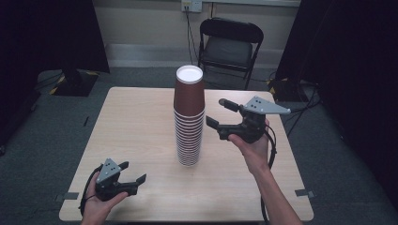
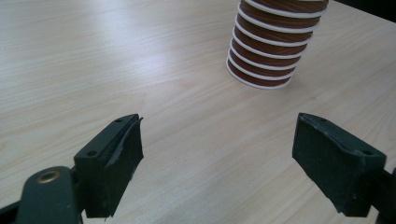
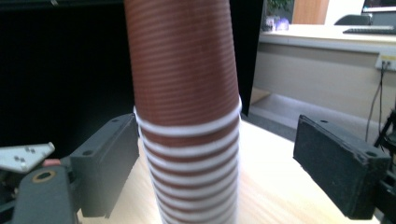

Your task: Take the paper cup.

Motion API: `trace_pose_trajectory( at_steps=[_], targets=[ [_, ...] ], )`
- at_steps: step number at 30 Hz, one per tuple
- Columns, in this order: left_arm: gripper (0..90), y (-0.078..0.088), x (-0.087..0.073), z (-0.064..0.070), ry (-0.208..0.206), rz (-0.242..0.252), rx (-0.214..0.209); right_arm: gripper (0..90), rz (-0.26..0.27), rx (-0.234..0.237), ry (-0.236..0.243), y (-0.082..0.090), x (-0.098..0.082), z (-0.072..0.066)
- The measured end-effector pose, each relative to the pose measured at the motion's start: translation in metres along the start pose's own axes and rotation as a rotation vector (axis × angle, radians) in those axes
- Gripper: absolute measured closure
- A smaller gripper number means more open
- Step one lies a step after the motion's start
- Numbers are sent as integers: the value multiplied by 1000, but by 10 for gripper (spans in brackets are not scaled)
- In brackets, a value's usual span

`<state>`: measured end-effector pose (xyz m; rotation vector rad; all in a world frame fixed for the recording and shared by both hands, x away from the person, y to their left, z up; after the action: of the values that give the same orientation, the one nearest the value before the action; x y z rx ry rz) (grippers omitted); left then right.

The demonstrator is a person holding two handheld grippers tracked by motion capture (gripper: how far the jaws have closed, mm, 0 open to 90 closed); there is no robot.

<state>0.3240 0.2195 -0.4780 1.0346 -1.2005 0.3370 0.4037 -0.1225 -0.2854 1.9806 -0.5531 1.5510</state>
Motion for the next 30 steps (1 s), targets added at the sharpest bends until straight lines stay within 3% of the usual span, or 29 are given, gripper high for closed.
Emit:
trace_pose_trajectory(
  at_steps=[10, 13, 15, 19, 30],
  targets=[
    [168, 0, 0, 0, -6, -3, -3, 142, 31, 52, 19, -18, 29, -15],
    [169, 0, 0, 0, -9, -3, -6, 139, 21, 51, 27, -23, 33, -17],
    [173, 0, 0, 1, -13, 1, -8, 138, 6, 75, 14, -29, 38, -18],
    [178, 1, 0, -1, -14, 4, -6, 136, 18, 79, 9, -37, 46, -18],
    [182, 1, 0, 1, -21, 1, -10, 130, -23, 84, 27, -68, 50, -21]
  ],
)
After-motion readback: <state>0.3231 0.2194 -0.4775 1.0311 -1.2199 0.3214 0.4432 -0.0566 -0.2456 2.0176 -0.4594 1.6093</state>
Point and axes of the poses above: each handheld gripper's, and its own axes: y roughly backward along the jaws, x roughly out of its top, z roughly to its right, the point moved 4 cm from there along -y, roughly forward along the jaws, and after that the axes turned 6 degrees about -y, right-handed, at the moved point
